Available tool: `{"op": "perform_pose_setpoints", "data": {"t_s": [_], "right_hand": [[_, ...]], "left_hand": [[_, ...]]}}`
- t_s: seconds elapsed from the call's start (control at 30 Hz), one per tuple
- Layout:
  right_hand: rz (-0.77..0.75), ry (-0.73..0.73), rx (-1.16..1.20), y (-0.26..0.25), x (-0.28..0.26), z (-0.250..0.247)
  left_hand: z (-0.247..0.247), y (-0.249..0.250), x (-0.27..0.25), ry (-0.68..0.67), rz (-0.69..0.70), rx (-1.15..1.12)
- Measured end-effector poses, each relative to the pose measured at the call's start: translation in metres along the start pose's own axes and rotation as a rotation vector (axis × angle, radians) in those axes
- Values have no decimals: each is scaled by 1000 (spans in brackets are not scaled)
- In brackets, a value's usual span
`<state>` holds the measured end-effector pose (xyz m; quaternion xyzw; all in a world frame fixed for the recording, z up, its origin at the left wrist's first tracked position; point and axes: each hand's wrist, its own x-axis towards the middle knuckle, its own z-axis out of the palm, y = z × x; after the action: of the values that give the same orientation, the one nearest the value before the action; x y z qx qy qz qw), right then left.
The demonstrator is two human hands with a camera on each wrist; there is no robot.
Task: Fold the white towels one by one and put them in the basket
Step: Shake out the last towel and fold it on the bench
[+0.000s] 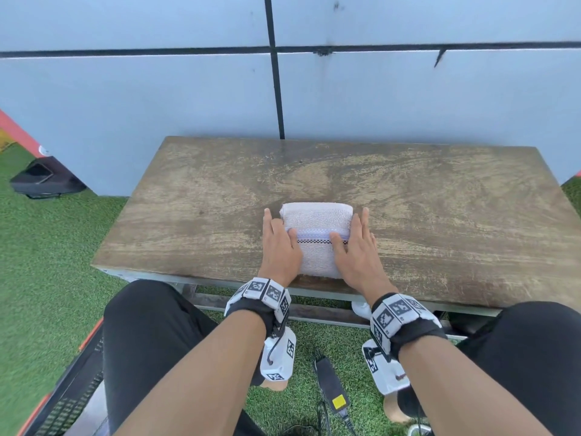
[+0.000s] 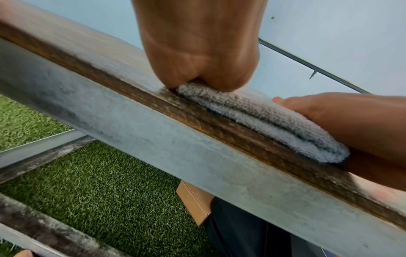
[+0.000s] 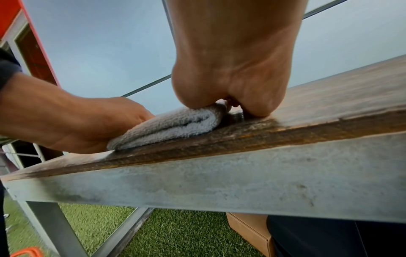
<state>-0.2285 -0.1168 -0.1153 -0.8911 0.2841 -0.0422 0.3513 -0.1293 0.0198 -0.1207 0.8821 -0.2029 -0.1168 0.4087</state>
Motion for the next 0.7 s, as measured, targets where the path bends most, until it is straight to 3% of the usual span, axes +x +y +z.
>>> {"op": "perform_pose_setpoints", "data": {"t_s": [0.23,0.5,0.7], "right_hand": [[33,47,40,-7,3,1],[140,-14,36,-26,6,-11],[26,93,18,-37,-12,-11]], "left_hand": [[-1,3,-3,46,23,-25],[-12,4,1,-127,-4,38],[-31,8,2,-256,-38,54]]}}
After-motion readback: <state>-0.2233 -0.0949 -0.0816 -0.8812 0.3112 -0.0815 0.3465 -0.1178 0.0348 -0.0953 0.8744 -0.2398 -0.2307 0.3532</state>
